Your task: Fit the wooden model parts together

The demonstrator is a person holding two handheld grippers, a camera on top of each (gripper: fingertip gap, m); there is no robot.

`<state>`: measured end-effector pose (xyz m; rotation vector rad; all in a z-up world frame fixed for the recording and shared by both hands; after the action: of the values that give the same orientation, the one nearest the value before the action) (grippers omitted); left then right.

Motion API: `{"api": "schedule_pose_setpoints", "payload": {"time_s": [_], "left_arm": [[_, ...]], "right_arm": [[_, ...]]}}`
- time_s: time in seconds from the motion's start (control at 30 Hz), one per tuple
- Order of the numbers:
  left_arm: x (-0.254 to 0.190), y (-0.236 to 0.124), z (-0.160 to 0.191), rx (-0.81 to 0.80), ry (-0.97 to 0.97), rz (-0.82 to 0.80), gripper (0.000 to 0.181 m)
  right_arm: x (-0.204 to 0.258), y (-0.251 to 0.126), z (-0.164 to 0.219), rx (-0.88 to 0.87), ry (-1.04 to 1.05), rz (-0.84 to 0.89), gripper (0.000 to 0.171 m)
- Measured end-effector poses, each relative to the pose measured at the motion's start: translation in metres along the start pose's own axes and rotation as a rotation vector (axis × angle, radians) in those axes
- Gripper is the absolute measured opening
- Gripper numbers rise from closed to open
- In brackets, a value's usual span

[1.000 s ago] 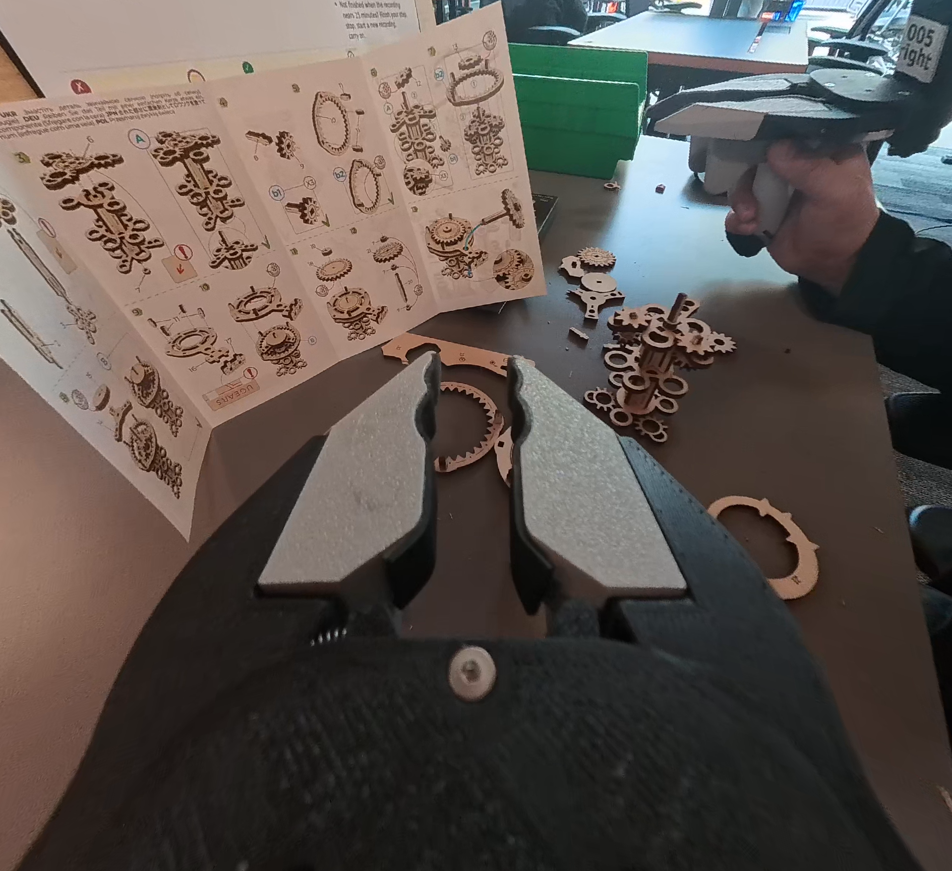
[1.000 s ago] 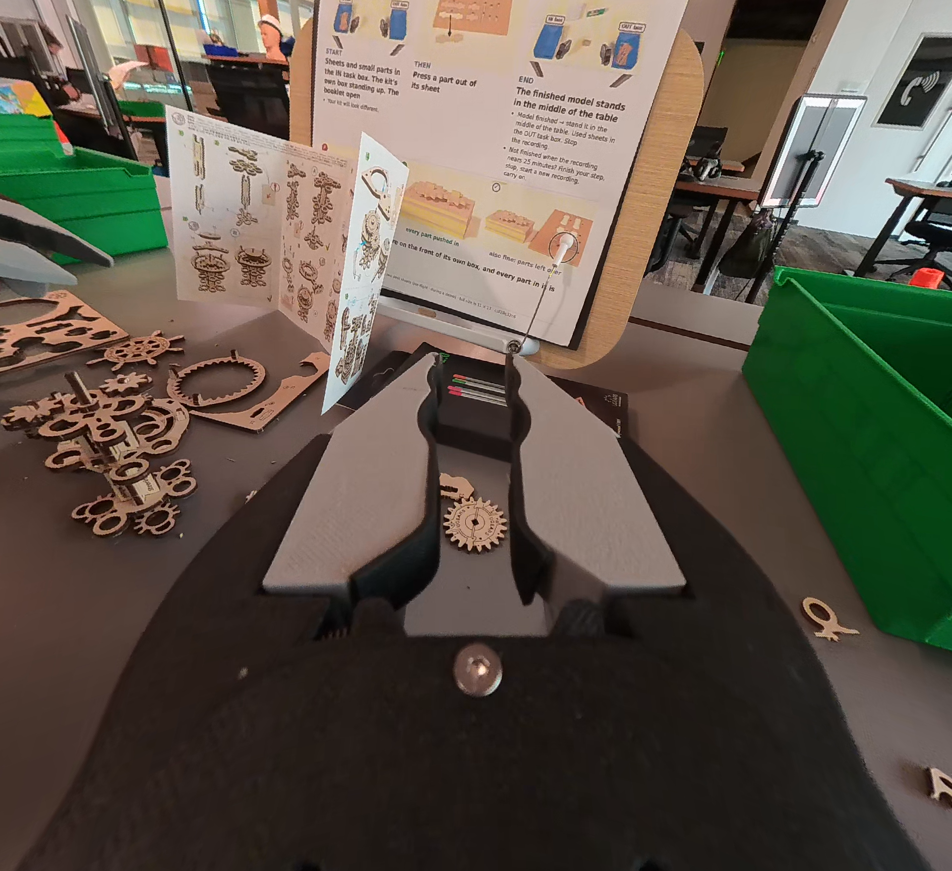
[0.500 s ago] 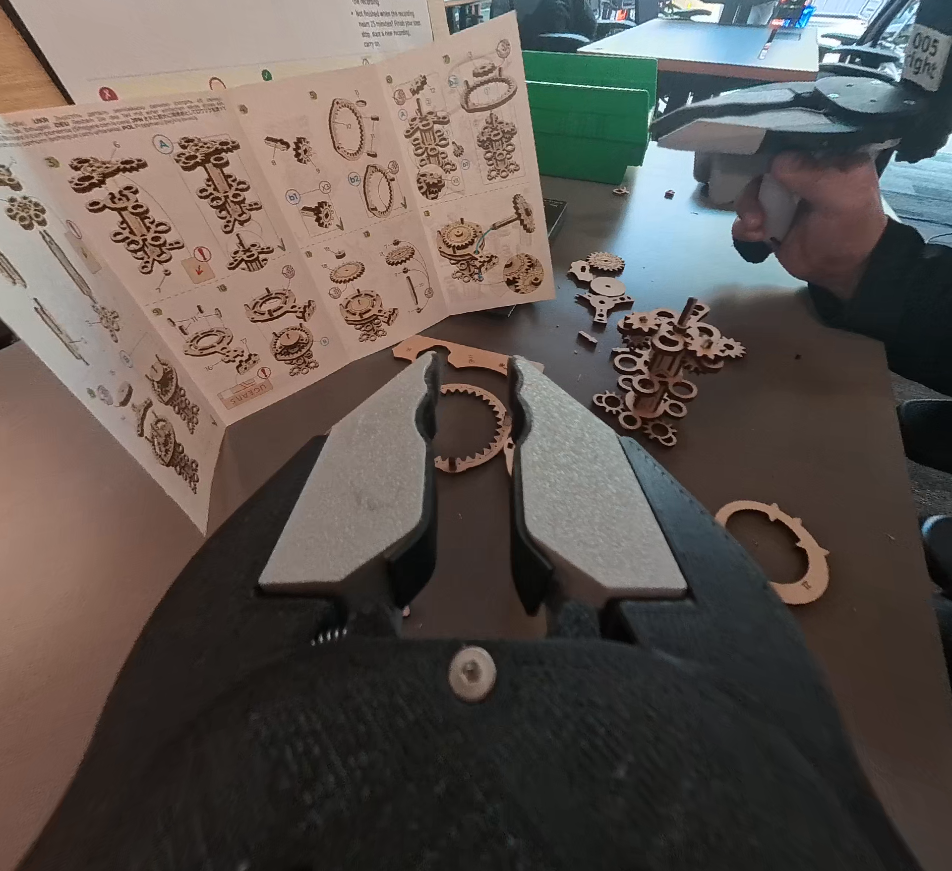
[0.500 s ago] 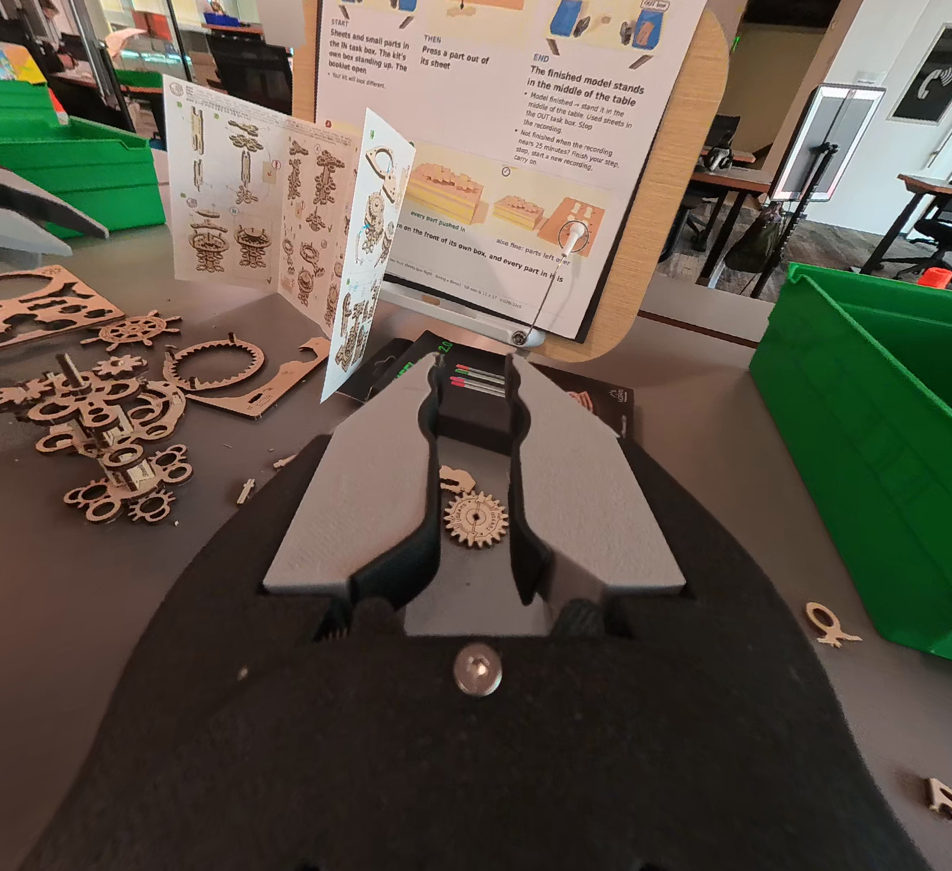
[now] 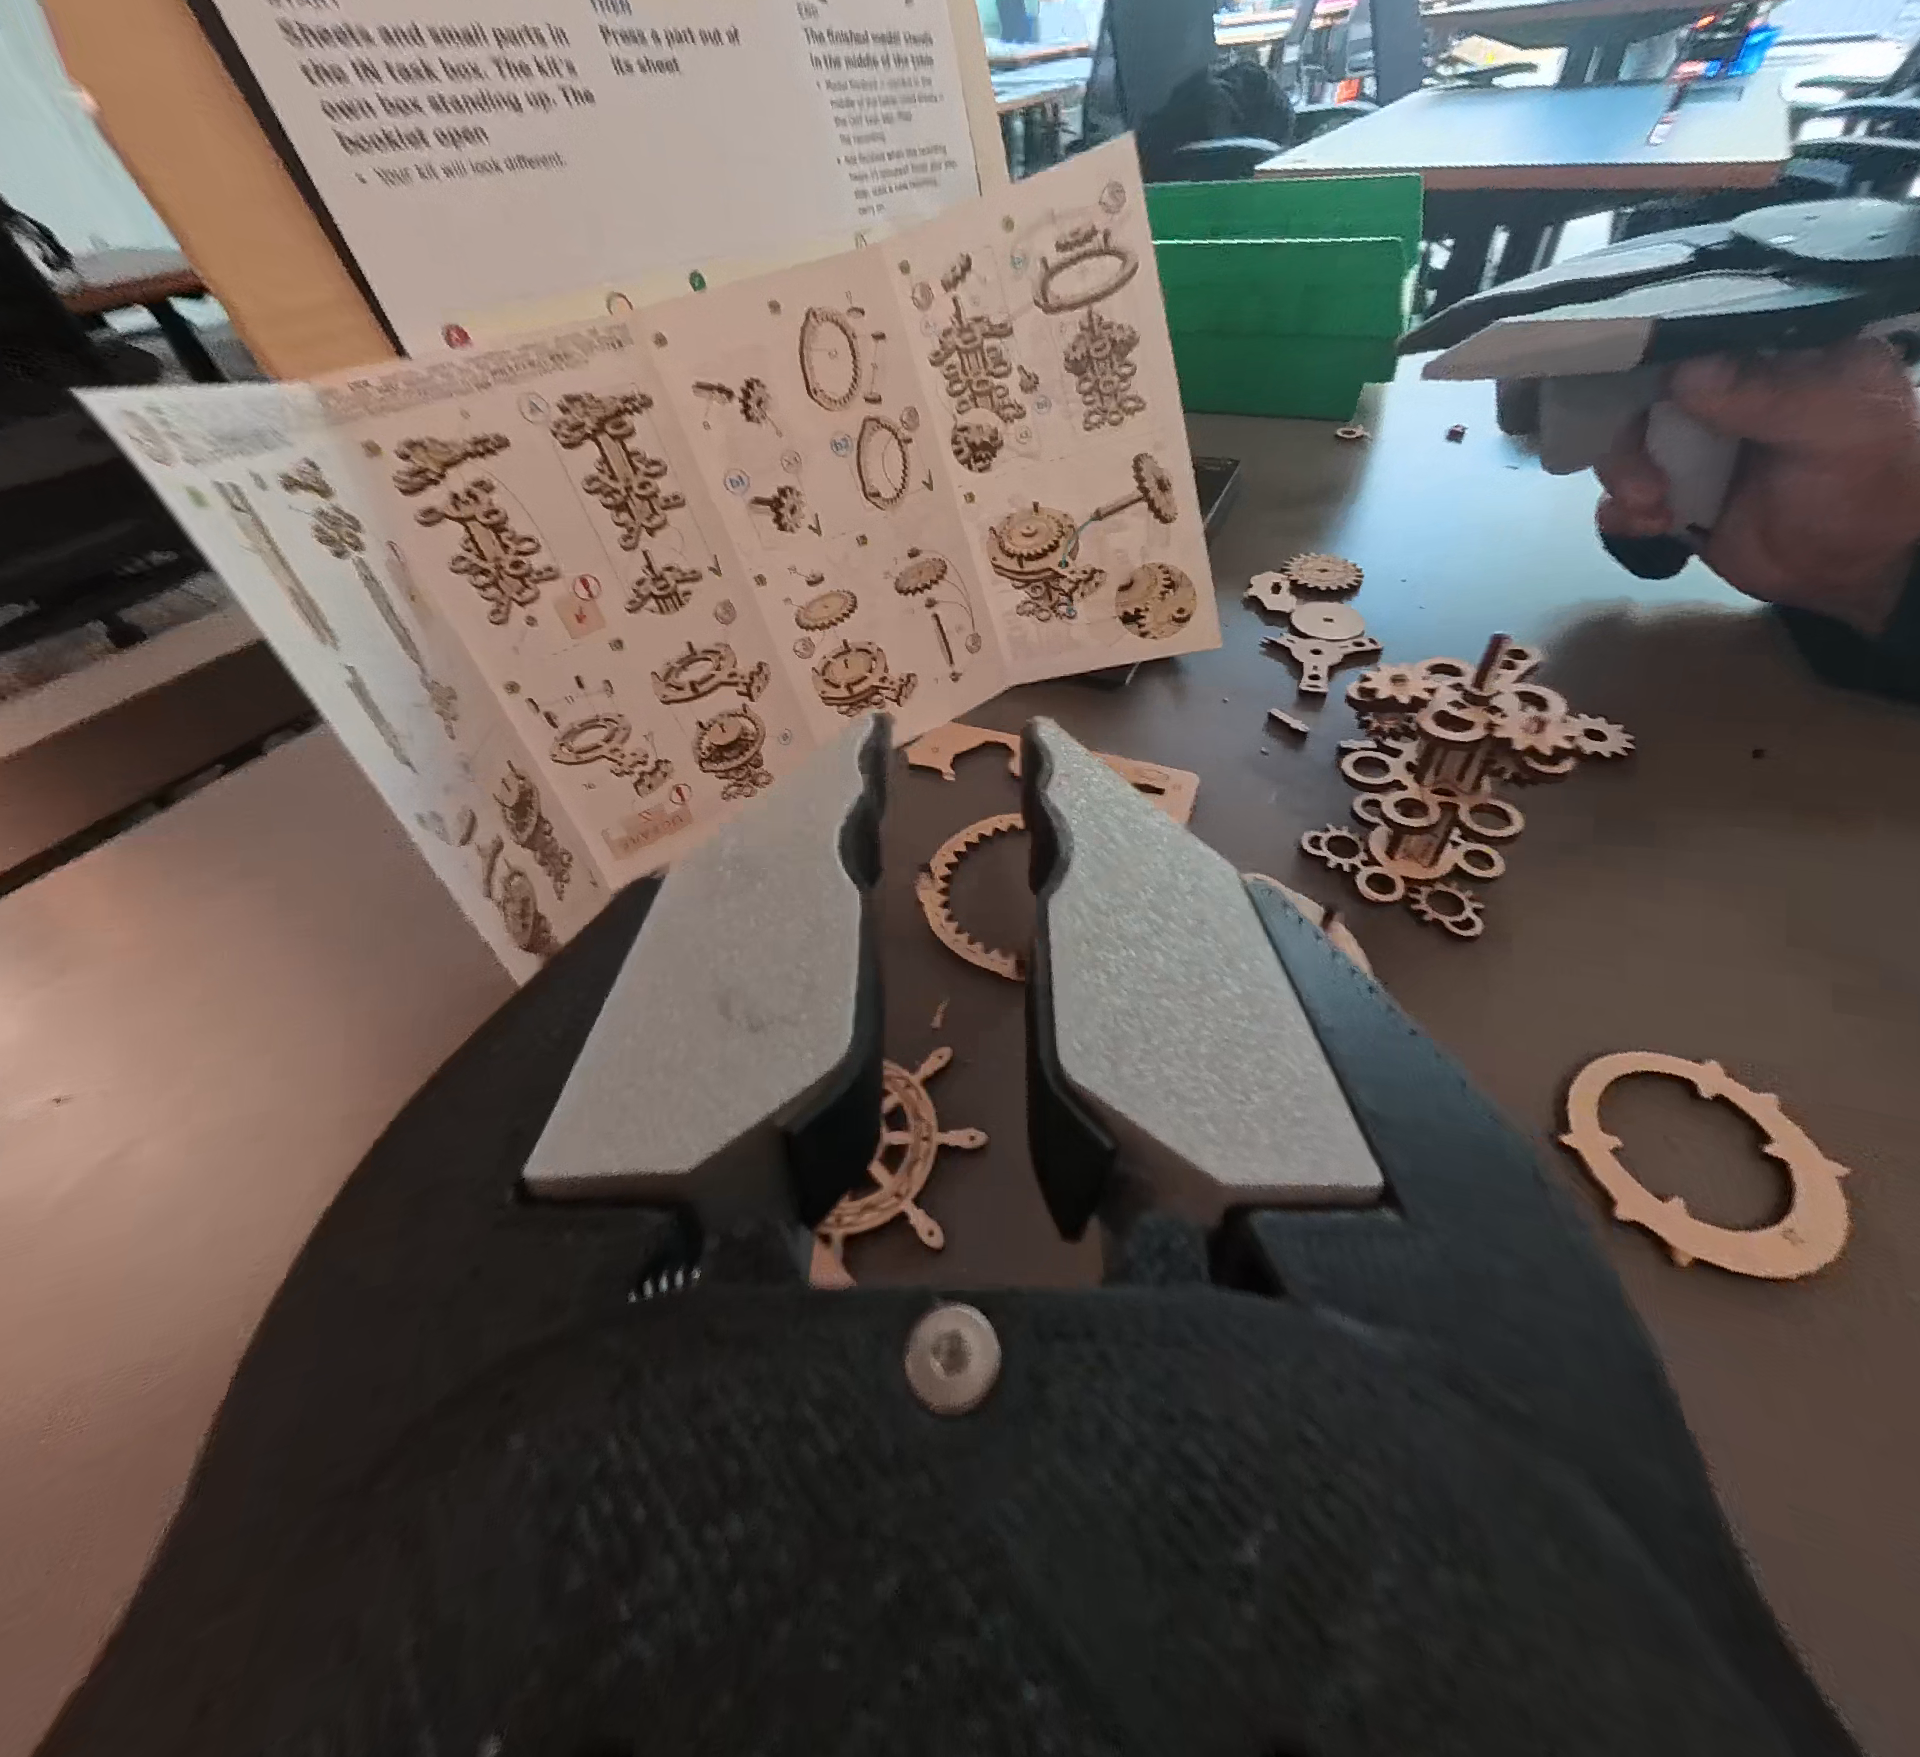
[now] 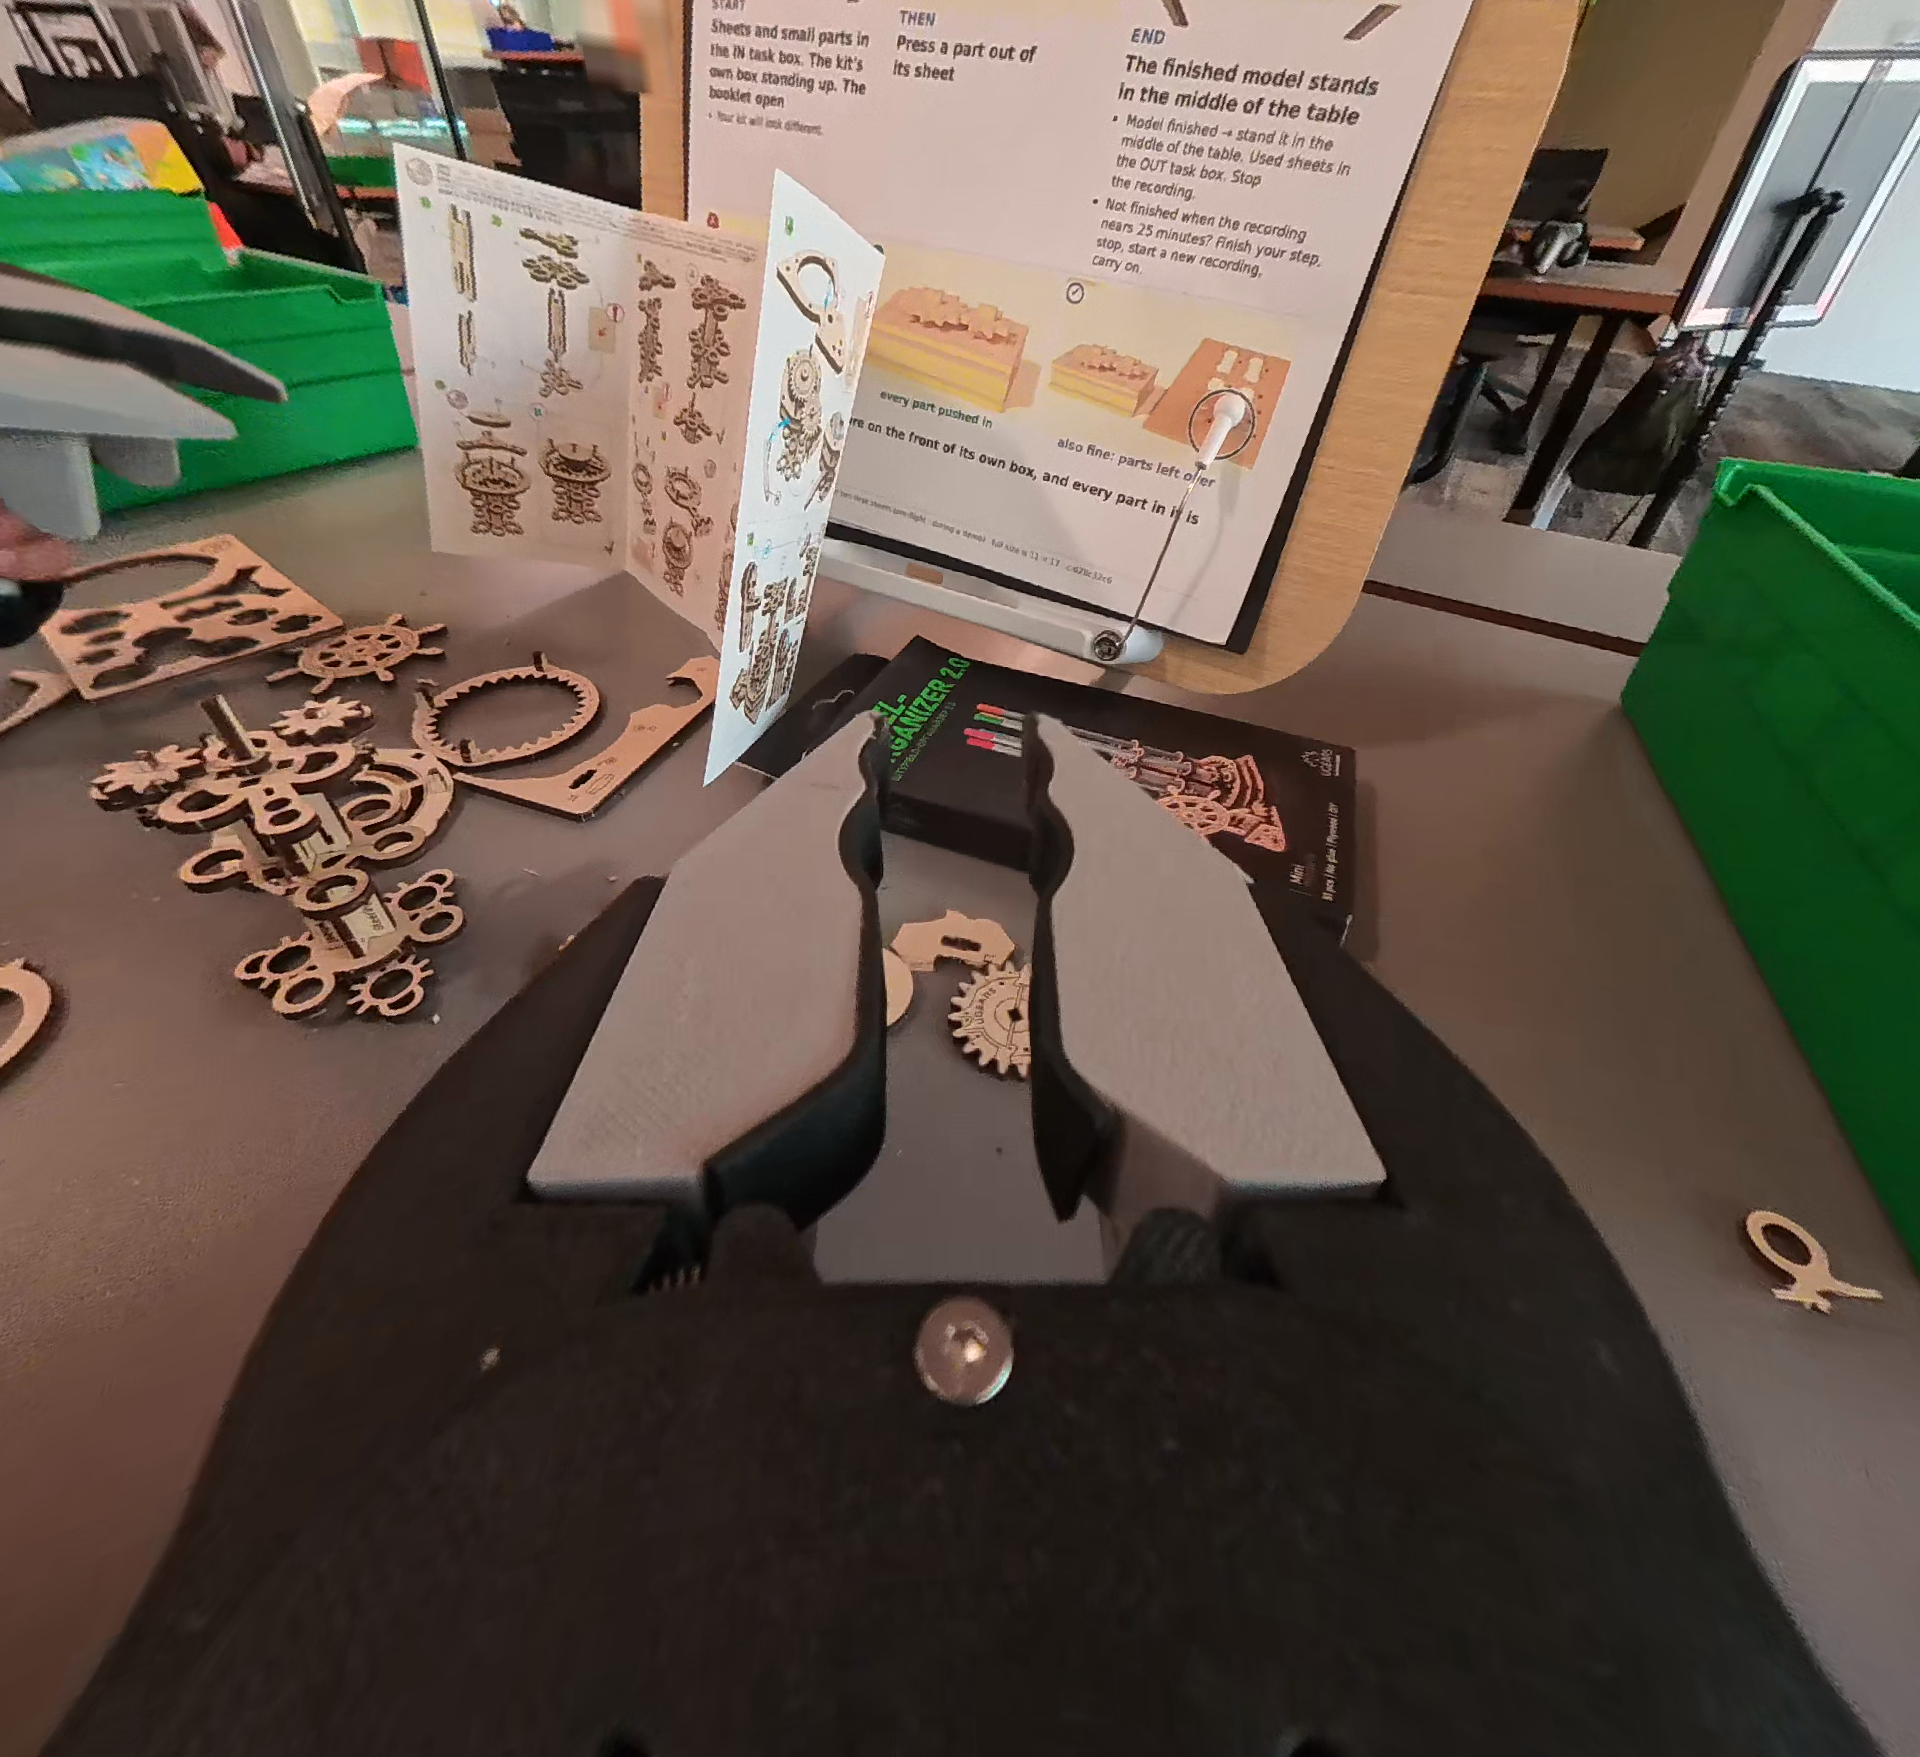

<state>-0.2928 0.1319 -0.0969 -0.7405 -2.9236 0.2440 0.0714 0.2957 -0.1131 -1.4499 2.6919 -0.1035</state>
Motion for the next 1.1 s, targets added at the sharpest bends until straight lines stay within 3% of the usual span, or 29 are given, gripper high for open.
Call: {"api": "schedule_pose_setpoints", "payload": {"time_s": [0.13, 0.33, 0.6, 0.8, 1.1], "left_arm": [[0.006, 0.001, 0.005, 0.024, 0.082, -0.077, 0.022], [0.013, 0.000, 0.006, 0.027, 0.005, -0.068, 0.025], [0.014, -0.016, -0.008, 0.135, -0.037, -0.024, 0.040], [0.005, -0.036, 0.000, 0.191, -0.088, 0.017, 0.046], [0.002, -0.079, 0.016, 0.259, -0.072, -0.044, 0.053]], "right_arm": [[-0.003, -0.005, -0.001, -0.025, 0.025, 0.008, 0.021], [0.000, -0.007, 0.005, 0.010, 0.084, -0.048, 0.024], [0.015, 0.001, 0.010, 0.098, 0.000, -0.099, 0.025], [0.031, -0.003, 0.015, 0.169, -0.083, -0.190, 0.014], [0.042, -0.010, 0.027, 0.383, -0.087, -0.284, 0.021]]}}
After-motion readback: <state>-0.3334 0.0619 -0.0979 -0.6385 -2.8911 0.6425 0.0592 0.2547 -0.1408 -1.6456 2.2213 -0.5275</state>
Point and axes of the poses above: each gripper's, where its closed fingertips meet, y out along the fingers, z out of its underside, x = y × z across the jaws, the point moved 10 cm from there along -y, back along the fingers, and after that the axes turned 4 degrees about z, right-handed, at the moved point
